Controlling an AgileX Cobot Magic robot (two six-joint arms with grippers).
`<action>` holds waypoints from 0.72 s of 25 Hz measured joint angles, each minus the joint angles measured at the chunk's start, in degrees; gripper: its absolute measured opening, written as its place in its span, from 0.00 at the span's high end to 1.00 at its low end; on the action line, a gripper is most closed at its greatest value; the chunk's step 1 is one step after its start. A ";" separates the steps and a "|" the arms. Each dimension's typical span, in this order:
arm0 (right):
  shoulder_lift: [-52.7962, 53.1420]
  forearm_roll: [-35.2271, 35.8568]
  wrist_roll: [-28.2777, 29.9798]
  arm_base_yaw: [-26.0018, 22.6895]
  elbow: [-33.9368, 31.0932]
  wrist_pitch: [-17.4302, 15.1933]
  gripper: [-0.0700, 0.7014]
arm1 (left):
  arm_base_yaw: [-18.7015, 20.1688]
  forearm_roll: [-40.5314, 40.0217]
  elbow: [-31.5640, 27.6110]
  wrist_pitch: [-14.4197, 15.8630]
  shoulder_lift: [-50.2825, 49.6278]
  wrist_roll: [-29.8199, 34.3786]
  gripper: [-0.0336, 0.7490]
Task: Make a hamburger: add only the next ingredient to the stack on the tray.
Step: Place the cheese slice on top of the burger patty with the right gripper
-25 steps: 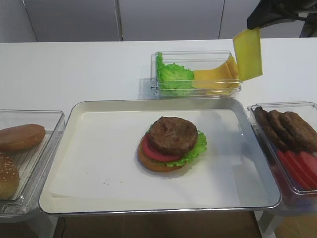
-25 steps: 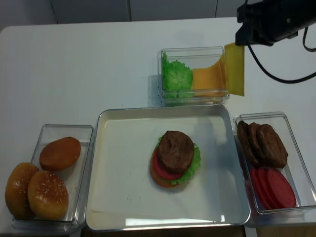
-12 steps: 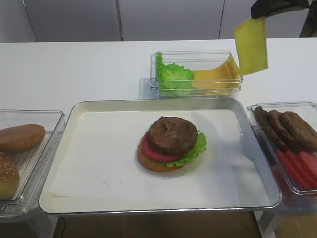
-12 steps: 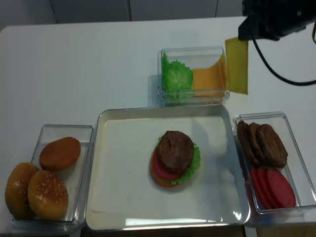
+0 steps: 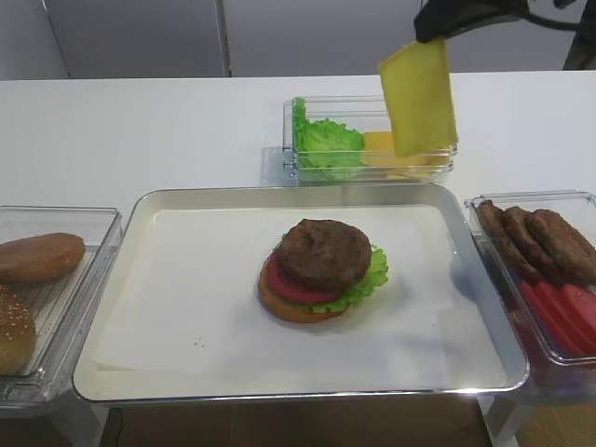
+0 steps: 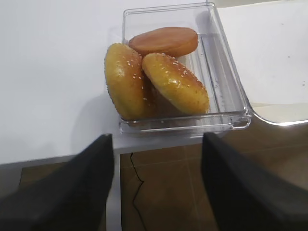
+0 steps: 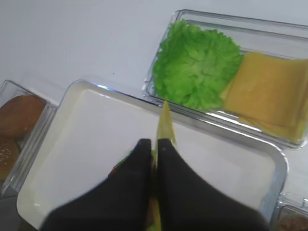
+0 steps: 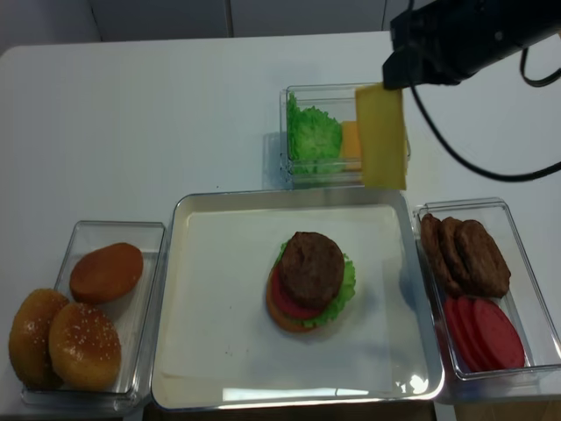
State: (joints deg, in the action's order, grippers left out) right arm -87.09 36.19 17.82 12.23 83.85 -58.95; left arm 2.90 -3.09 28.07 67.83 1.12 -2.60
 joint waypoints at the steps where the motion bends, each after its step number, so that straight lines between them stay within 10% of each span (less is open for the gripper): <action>1: 0.00 0.00 -0.11 0.92 0.00 -0.13 0.86 | 0.00 0.00 0.00 0.00 0.00 0.00 0.41; 18: 0.00 -1.76 -1.16 10.03 0.00 -2.59 0.86 | 0.00 0.00 0.00 0.00 0.00 0.00 0.41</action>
State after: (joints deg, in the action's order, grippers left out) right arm -87.09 34.43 16.66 22.26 83.85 -61.53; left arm 2.90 -3.09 28.07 67.83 1.12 -2.60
